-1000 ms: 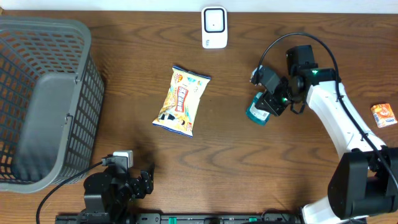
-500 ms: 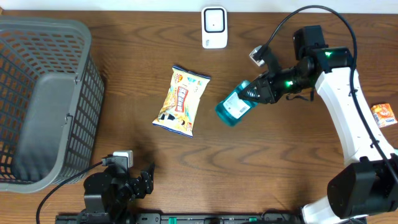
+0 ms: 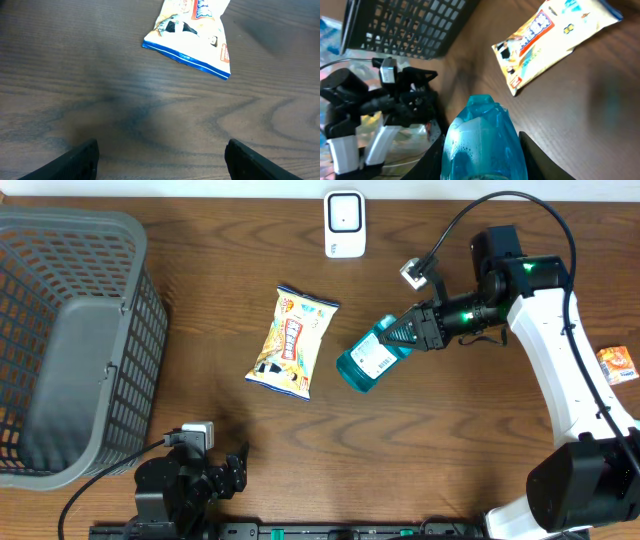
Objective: Scan the item barcode
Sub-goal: 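Grasp the lying mouthwash bottle and lift it toward the scanner, then hold the mouthwash bottle label in front of the scanner window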
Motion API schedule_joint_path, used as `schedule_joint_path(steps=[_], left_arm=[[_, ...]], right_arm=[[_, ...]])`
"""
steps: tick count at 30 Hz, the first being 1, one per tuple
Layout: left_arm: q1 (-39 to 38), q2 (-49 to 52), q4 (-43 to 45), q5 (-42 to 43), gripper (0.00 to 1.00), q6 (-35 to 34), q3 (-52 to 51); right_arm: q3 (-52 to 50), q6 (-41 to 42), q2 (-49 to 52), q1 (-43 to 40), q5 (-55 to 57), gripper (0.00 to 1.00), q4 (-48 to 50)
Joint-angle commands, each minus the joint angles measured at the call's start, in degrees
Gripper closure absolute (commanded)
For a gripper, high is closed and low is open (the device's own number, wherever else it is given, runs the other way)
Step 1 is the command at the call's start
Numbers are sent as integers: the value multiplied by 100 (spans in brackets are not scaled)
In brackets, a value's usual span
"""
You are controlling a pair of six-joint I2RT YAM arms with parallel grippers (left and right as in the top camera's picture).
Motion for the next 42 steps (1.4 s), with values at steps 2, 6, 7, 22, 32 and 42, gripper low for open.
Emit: schedule_joint_path(steps=[2,6,7,22,32,42], left_arm=[[9,-26,-70,72,19,-33,17],[9,-26,-72,72,19,-31,17],[9,-26,-72,72,20,-33,17],[9,-26,-72,72,20,-31,17],[9,-26,-72,72,20,-33,17],[9,-26,-72,72,19,-31,17]], right_arm=[[179,203,-238,39,544,86,398],[179,1259,-238,127,2306,89,1150],[179,1484,-238,168,2662,90,1331],[236,1823,-72,1561,6975,82,3543],[1163,1268,1270,1617,7969,83,4332],[3285,361,3333,2140,9860,83,4640]])
